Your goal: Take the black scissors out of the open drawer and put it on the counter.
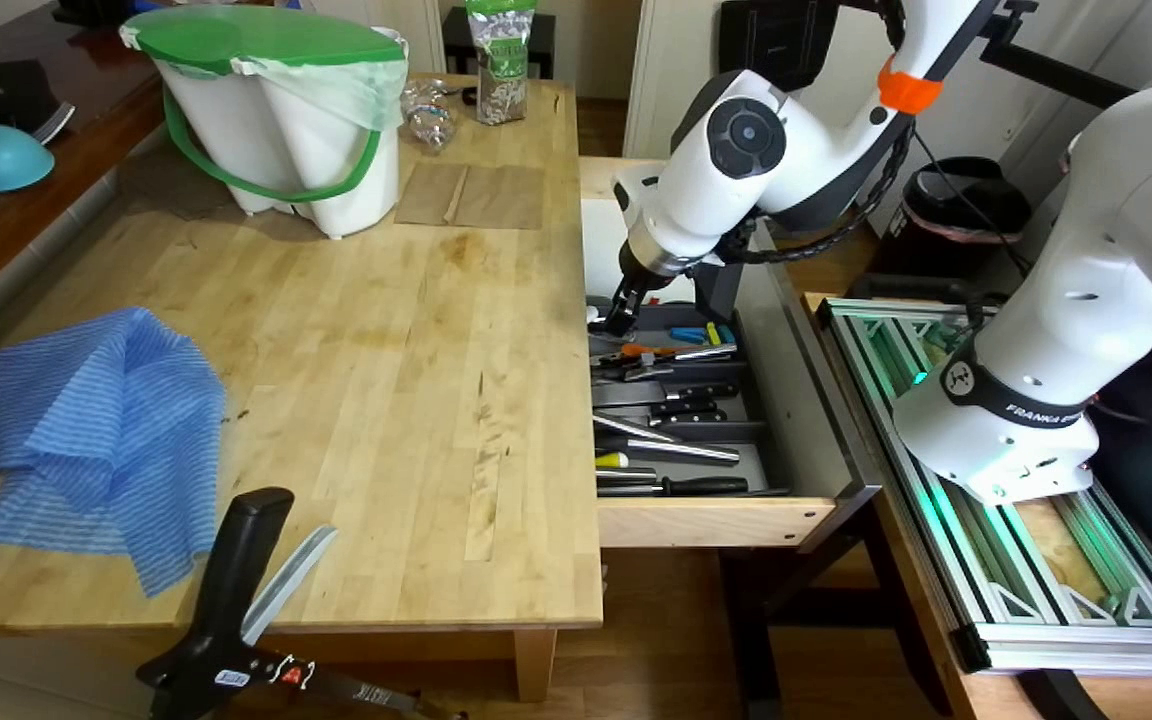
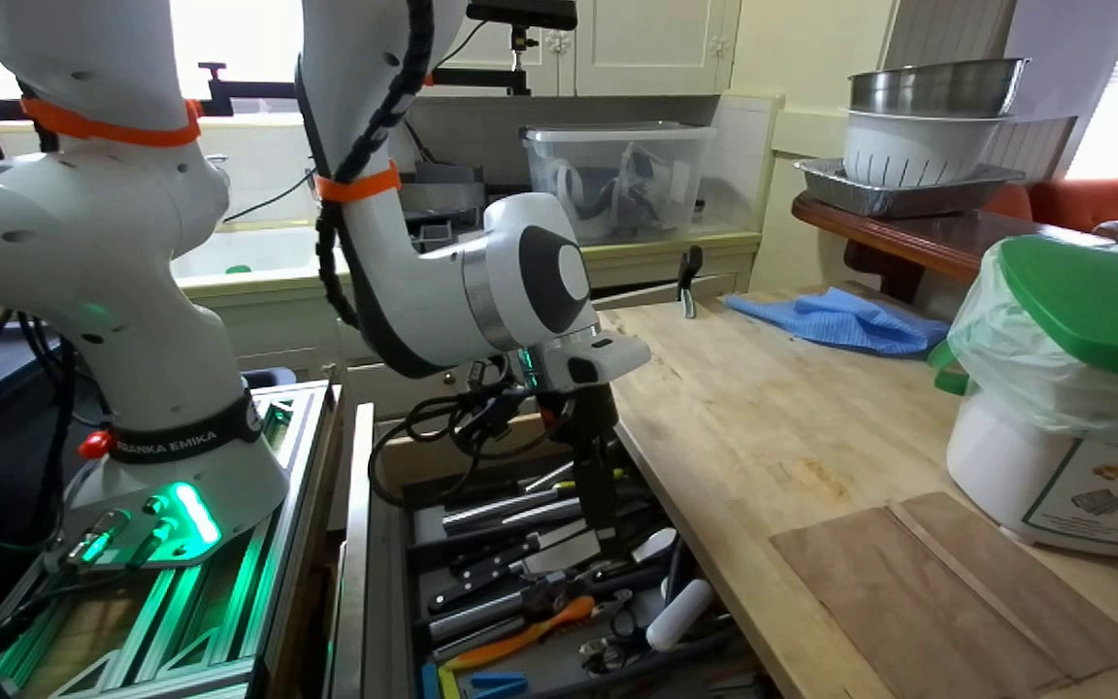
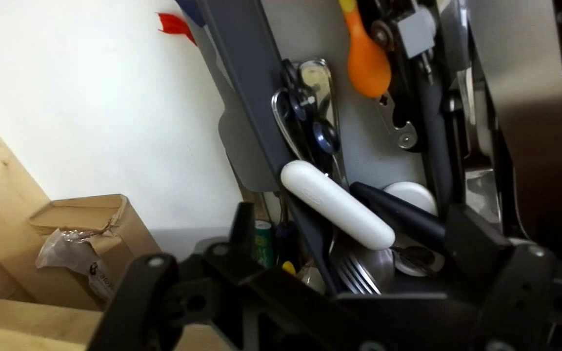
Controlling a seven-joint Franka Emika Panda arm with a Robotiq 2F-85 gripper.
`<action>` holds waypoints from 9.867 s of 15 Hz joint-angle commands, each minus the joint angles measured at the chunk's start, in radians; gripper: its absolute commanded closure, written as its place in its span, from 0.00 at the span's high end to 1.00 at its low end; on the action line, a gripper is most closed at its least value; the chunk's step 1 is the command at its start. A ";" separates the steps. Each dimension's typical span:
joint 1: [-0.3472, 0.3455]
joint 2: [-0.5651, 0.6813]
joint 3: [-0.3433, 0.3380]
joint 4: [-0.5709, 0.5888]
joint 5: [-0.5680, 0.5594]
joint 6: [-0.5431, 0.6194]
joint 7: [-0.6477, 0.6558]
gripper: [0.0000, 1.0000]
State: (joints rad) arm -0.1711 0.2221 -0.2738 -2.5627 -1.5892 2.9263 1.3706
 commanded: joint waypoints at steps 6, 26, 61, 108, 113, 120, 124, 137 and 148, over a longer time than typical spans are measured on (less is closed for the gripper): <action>-0.025 0.041 -0.013 0.027 -0.160 0.054 0.135 1.00; -0.190 0.186 0.151 0.189 -0.726 0.074 0.665 1.00; -0.386 0.334 0.281 0.283 -0.774 0.043 0.709 0.90; -0.179 -0.137 0.420 -0.187 0.896 -0.268 -0.644 0.02; 0.007 -0.352 0.320 -0.208 0.936 -0.674 -0.563 0.02; 0.061 -0.534 0.359 -0.165 0.744 -1.054 -0.512 0.02; 0.057 -0.517 0.320 -0.147 0.472 -0.999 -0.530 0.02; 0.094 -0.160 0.230 0.122 -0.396 -0.846 -0.437 0.02; 0.096 0.055 0.285 0.199 -0.559 -0.725 -0.161 0.02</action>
State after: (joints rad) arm -0.0574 0.2310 0.0070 -2.3883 -2.1011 2.1768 1.1498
